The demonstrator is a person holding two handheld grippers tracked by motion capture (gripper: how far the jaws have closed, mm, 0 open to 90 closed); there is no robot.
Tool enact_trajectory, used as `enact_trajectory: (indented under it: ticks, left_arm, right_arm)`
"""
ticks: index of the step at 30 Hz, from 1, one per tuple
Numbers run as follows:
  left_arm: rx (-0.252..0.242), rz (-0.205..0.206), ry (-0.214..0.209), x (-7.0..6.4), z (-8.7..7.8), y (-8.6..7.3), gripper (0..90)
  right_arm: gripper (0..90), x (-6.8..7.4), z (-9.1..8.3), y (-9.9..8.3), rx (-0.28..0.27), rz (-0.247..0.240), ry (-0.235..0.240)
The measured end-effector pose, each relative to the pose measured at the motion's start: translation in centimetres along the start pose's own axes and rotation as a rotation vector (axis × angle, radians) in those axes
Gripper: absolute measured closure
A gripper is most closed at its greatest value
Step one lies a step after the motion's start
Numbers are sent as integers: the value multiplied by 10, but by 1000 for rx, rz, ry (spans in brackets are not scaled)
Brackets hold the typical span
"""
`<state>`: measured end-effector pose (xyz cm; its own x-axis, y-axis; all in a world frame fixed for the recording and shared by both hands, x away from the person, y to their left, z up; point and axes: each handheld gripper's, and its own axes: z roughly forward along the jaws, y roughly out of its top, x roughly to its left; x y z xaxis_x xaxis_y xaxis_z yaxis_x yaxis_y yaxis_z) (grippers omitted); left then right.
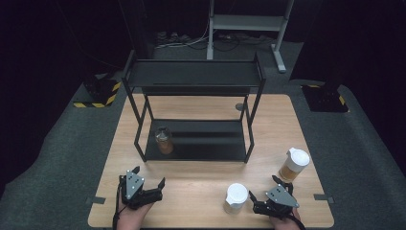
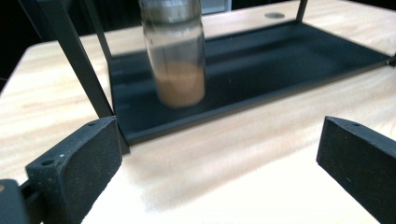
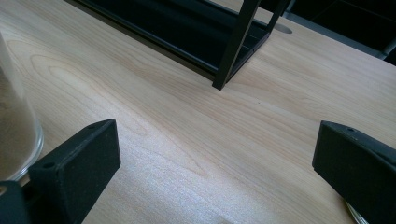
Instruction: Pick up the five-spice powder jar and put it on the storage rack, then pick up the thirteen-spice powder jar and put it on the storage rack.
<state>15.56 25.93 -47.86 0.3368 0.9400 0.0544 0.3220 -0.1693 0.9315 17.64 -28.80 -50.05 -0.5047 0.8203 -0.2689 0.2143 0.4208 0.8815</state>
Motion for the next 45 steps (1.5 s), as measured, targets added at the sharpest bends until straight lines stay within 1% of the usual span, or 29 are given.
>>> enact_trajectory:
  ticks: [5, 9, 10, 12, 13, 15, 16, 19, 20, 21, 23, 26, 28, 31, 33, 36, 38, 39, 42, 45]
  left_arm:
    - [38, 26, -2, -3, 2, -11, 4]
    - [84, 60, -6, -5, 4, -16, 4]
    - [102, 72, -5, -6, 4, -14, 5]
    - [96, 100, -10, -9, 4, -15, 5]
    - [104, 109, -11, -9, 4, -14, 5]
    - [115, 143, -8, -13, 5, -12, 5]
    - [121, 168, -3, -16, 5, -12, 5]
    - [116, 222, 11, -24, 5, -14, 10]
    - [115, 231, 10, -24, 4, -14, 10]
    - [116, 236, 8, -24, 5, -14, 10]
    - [127, 225, 4, -23, 6, -12, 10]
    - [130, 204, 1, -20, 6, -11, 10]
    - [128, 210, -4, -20, 6, -11, 10]
    - [127, 235, -13, -21, 6, -11, 10]
    - [127, 252, -19, -22, 6, -11, 10]
    - [128, 264, -14, -24, 6, -12, 11]
    - [132, 272, -28, -22, 6, -11, 10]
    - [130, 271, -31, -22, 6, -11, 10]
    - [122, 256, -38, -19, 5, -12, 10]
    - [120, 249, -40, -18, 5, -12, 10]
  right_arm:
    - [3, 0, 0, 0, 0, 2, -4]
    - [3, 1, 0, 0, 0, 2, -7]
    - [3, 1, 0, 0, -1, 3, -11]
    - [3, 2, 0, 0, -2, 7, -13]
    - [3, 2, 0, 0, -1, 10, -14]
    - [3, 1, 0, 0, 1, 14, -15]
    - [3, 1, 0, 0, 1, 15, -14]
    - [3, 1, -1, -2, -9, 13, -13]
    - [2, 0, -1, -2, -10, 9, -7]
    - [3, 0, -1, -2, -10, 8, -1]
    - [3, 0, -2, -3, -18, 15, -5]
    - [3, -2, -3, -5, -26, 33, -4]
    - [3, -3, -3, -6, -29, 41, -3]
    - [3, -4, -4, -7, -35, 51, -6]
    - [3, -4, -4, -7, -32, 48, -11]
    - [3, -5, -6, -7, -37, 49, -6]
    - [3, -6, -7, -7, -38, 56, -6]
    - [3, -6, -8, -7, -41, 61, -6]
    - [3, -6, -9, -5, -39, 55, -5]
    - [3, -5, -12, -5, -52, 52, -11]
